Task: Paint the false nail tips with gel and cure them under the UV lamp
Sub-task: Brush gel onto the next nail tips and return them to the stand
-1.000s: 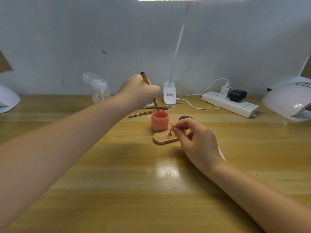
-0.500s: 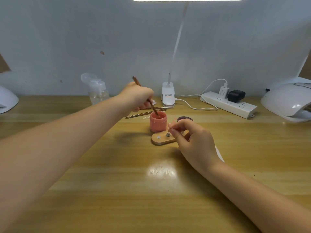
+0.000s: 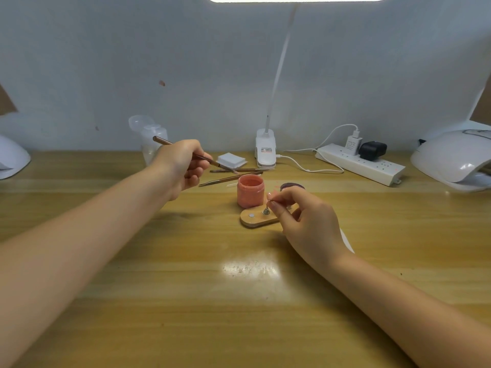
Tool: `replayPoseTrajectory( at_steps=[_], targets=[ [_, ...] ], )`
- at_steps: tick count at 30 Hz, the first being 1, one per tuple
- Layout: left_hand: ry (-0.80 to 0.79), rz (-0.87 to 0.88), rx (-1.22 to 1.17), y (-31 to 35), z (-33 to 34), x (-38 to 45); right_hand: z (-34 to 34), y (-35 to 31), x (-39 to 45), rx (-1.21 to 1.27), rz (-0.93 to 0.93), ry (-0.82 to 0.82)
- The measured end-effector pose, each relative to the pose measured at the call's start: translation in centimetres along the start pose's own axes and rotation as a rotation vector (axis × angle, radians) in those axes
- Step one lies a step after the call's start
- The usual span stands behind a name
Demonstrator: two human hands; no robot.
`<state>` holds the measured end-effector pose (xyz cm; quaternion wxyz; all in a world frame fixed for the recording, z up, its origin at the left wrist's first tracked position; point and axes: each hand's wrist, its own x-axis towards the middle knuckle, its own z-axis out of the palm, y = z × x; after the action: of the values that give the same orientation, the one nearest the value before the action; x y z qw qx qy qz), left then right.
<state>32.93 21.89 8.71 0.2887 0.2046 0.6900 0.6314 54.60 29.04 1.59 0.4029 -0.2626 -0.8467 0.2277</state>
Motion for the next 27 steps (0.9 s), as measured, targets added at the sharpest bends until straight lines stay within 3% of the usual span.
replayPoseTrajectory(
  at_steps=[3, 6, 10, 14, 20, 27],
  targets=[
    [-0.041, -0.016, -0.031, -0.6, 0.4, -0.3, 0.0, 0.0, 0.0, -0.001, -0.001, 0.005],
    [0.042, 0.026, -0.012, -1.6, 0.4, -0.8, 0.0, -0.1, 0.0, 0.008, 0.004, 0.006],
    [0.114, 0.357, 0.022, -3.2, -0.2, -3.1, -0.1, -0.1, -0.1, 0.022, 0.006, 0.001],
    [-0.026, 0.675, 0.046, -5.4, 0.0, -7.2, -0.1, -0.2, 0.0, 0.044, 0.003, 0.033],
    [-0.185, 0.827, 0.197, -6.9, 0.4, -10.4, -0.2, -0.3, 0.0, 0.041, -0.015, 0.035],
    [-0.192, 0.907, 0.302, -7.1, 0.5, -10.6, -0.3, -0.3, -0.1, 0.040, -0.030, 0.021]
  ],
)
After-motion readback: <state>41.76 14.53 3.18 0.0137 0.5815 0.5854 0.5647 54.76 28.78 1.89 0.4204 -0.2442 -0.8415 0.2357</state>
